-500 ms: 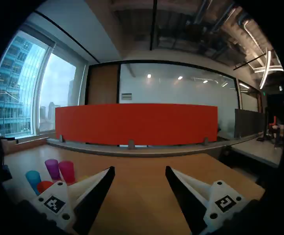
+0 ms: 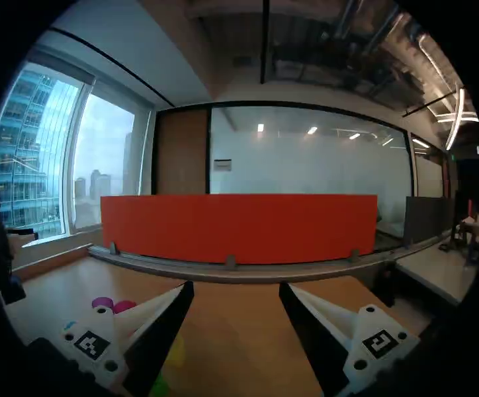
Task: Pour water
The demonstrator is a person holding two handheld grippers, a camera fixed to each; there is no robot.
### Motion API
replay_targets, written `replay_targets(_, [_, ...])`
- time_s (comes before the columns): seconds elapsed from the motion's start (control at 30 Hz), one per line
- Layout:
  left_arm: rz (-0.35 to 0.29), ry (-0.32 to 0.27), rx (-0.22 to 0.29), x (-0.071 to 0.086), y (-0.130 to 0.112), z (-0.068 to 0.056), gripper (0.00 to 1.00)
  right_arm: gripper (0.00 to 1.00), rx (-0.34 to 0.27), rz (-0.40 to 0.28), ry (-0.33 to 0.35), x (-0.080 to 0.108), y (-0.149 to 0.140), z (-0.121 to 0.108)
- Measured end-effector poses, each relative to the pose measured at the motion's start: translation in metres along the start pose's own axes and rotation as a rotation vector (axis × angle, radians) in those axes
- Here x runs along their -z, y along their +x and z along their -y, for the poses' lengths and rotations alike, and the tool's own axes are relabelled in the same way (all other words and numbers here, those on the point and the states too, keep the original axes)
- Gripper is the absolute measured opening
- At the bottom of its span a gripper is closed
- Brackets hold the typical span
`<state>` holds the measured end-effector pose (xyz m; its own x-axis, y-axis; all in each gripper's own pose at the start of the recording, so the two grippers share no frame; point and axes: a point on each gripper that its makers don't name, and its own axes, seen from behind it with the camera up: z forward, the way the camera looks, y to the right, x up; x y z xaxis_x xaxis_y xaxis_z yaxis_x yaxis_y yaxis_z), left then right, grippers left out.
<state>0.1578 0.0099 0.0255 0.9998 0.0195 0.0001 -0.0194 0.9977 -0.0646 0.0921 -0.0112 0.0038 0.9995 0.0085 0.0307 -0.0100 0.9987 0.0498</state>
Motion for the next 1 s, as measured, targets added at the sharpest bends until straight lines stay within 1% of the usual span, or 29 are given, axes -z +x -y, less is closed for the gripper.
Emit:
replay_targets(0.1, [-0.002,-0.003,-0.011,0.000,0.021,0.001,1.00,1.00,-0.004,0.006,0.014,-0.001,0.017,0.003])
replay_targets(0.27, [-0.004,-0.028,-0.013,0.000,0.051,-0.003,0.99,1.00,-0.010,0.004,0.035,-0.001,0.043,0.007])
replay_targets(0.5, [0.002,-0.075,-0.012,0.000,0.078,-0.011,1.00,1.00,-0.010,-0.004,0.048,0.000,0.067,0.007])
replay_targets(0.57, [-0.005,-0.099,-0.010,0.000,0.084,-0.016,1.00,1.00,-0.007,-0.011,0.061,0.002,0.070,0.010])
replay_targets(0.7, [0.006,-0.165,-0.011,0.001,0.083,-0.030,1.00,1.00,-0.003,-0.018,0.111,0.006,0.073,0.020])
replay_targets(0.8, [0.017,-0.221,-0.021,0.002,0.083,-0.043,0.99,1.00,0.003,-0.017,0.162,0.010,0.075,0.029])
replay_targets(1.0, [-0.003,-0.330,-0.013,0.008,0.089,-0.070,1.00,1.00,0.029,-0.027,0.278,0.019,0.084,0.054])
